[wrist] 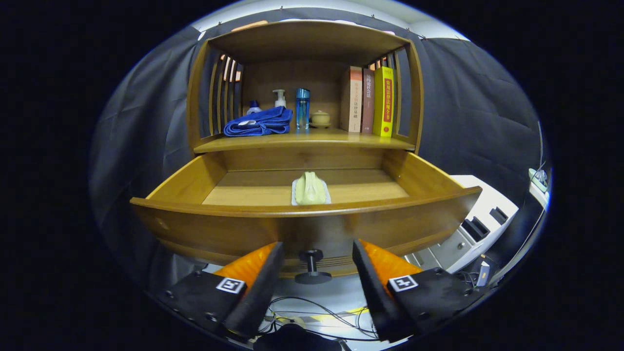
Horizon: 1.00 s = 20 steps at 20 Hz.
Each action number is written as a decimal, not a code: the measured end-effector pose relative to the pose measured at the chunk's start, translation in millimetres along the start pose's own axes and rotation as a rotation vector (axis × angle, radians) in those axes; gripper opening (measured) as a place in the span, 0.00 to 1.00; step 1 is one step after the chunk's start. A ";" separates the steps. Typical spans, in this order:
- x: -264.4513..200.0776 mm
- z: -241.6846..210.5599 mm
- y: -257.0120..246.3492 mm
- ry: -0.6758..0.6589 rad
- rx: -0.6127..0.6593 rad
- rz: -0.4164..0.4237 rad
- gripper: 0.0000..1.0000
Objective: Pull open the drawer, take out the items inside it, and place them on the countertop above the cabinet.
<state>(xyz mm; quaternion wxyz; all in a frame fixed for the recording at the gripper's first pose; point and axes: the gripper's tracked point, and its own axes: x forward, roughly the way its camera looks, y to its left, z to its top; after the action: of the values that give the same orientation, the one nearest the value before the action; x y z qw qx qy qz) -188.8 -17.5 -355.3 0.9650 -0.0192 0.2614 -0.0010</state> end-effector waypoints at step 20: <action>122.9 69.1 13.0 0.102 0.029 0.016 0.99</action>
<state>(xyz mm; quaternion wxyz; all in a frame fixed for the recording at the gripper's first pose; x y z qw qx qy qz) -47.9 -3.5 -358.2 0.9506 -0.0028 0.3104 0.0019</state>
